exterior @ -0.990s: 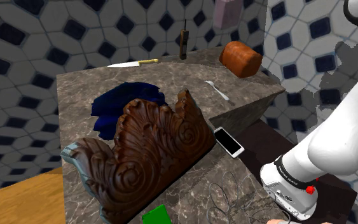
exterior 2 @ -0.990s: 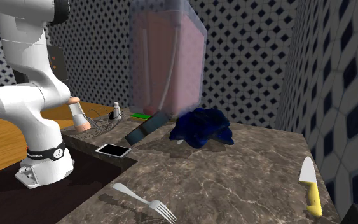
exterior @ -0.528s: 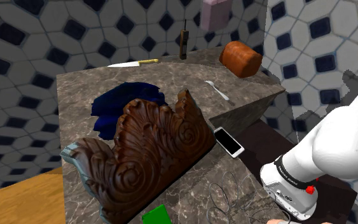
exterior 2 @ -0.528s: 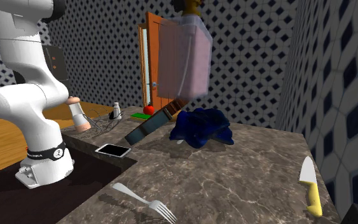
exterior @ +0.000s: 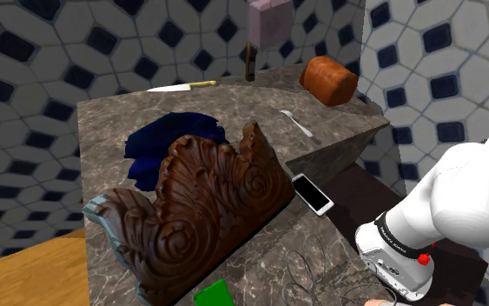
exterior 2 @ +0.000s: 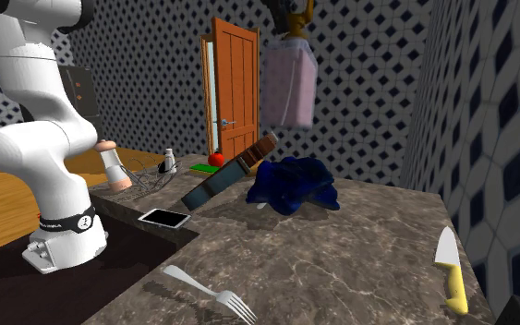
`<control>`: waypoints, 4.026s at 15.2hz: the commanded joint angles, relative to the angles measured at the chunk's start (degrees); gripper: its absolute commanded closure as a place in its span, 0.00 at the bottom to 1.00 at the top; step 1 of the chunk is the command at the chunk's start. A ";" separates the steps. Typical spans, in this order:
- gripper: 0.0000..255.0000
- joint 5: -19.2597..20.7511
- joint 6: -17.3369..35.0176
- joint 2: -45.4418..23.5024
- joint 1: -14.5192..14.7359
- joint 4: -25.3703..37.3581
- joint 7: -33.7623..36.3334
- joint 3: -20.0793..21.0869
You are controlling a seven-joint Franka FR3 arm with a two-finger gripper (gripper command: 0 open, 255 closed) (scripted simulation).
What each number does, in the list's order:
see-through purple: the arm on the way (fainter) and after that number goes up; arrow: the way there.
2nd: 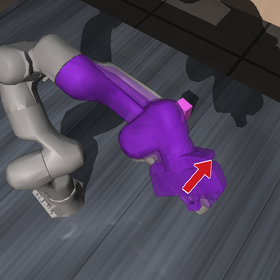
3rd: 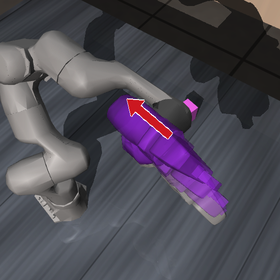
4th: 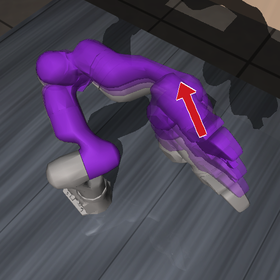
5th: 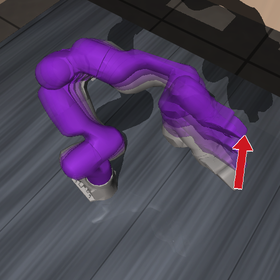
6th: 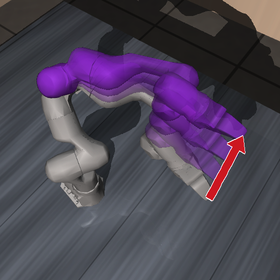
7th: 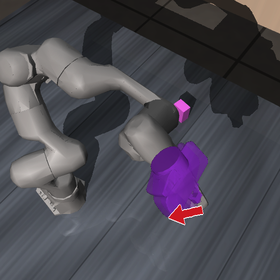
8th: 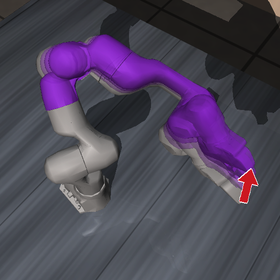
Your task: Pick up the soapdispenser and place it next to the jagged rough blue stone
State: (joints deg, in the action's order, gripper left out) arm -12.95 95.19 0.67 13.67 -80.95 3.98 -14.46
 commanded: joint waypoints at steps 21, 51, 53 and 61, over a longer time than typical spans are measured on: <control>1.00 2.14 15.97 4.68 3.50 -19.24 4.37 3.82; 1.00 -1.33 38.28 2.54 3.94 -39.88 -1.01 3.92; 1.00 -1.81 39.71 2.01 3.99 -40.83 -1.55 3.92; 1.00 -3.74 44.47 -0.15 4.15 -43.67 -3.58 3.96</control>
State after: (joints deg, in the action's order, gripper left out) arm -16.54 139.32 0.66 17.82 -124.47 0.56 -10.50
